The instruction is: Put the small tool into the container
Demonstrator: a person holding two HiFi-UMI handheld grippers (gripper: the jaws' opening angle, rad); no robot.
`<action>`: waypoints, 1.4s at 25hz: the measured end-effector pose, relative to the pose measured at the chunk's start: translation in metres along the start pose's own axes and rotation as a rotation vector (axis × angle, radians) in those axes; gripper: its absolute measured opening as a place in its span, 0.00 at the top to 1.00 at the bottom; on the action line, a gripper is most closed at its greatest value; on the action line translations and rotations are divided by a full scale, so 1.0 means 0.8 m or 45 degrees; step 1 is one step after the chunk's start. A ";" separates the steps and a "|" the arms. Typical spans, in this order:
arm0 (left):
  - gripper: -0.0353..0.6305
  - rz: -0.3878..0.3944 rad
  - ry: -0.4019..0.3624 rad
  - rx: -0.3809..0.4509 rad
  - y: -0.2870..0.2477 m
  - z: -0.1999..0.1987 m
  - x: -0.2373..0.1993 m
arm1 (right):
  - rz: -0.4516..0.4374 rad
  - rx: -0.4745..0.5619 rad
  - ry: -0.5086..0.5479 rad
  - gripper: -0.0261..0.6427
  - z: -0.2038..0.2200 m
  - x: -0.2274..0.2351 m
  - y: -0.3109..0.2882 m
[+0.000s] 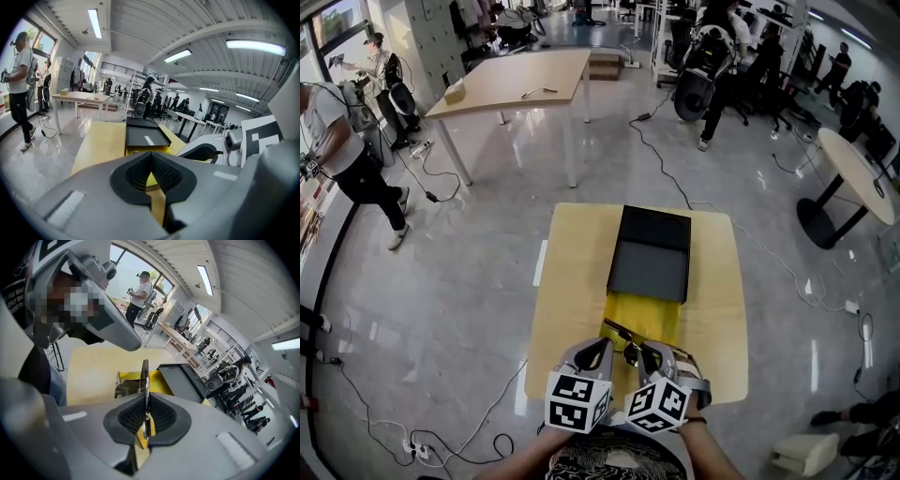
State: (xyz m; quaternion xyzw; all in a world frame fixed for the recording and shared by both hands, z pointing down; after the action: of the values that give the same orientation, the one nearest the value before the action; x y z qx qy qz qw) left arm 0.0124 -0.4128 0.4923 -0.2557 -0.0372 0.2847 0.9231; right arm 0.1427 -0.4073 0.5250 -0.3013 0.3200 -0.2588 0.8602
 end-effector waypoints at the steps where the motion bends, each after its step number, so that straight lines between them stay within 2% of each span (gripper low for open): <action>1: 0.94 0.000 0.002 0.000 -0.004 -0.002 -0.004 | -0.005 -0.009 0.008 0.95 0.000 0.002 -0.007; 6: 0.94 -0.002 0.005 0.000 -0.018 -0.013 -0.008 | -0.021 -0.050 0.049 0.95 0.006 0.015 -0.027; 12: 0.94 -0.021 0.017 -0.002 -0.012 -0.017 -0.039 | -0.044 -0.094 0.060 0.95 -0.006 0.009 -0.051; 22: 0.94 -0.022 0.018 -0.012 -0.039 -0.024 -0.050 | -0.064 -0.136 0.074 0.95 0.001 0.025 -0.088; 35: 0.94 -0.034 0.019 -0.021 -0.047 -0.036 -0.062 | -0.060 -0.200 0.186 0.95 0.003 0.030 -0.121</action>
State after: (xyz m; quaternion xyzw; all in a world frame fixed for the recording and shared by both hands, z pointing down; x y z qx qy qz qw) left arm -0.0042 -0.4794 0.4894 -0.2650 -0.0360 0.2699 0.9250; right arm 0.1359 -0.4882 0.5835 -0.3557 0.3939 -0.2742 0.8020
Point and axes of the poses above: the fingertips, and each gripper's own axes: y backward along the fingers, x to its right, z out of its underside, the point moved 9 cm from there along y, backward along the fingers, and after that the axes turned 10 degrees about -y, right-handed, at the moved point
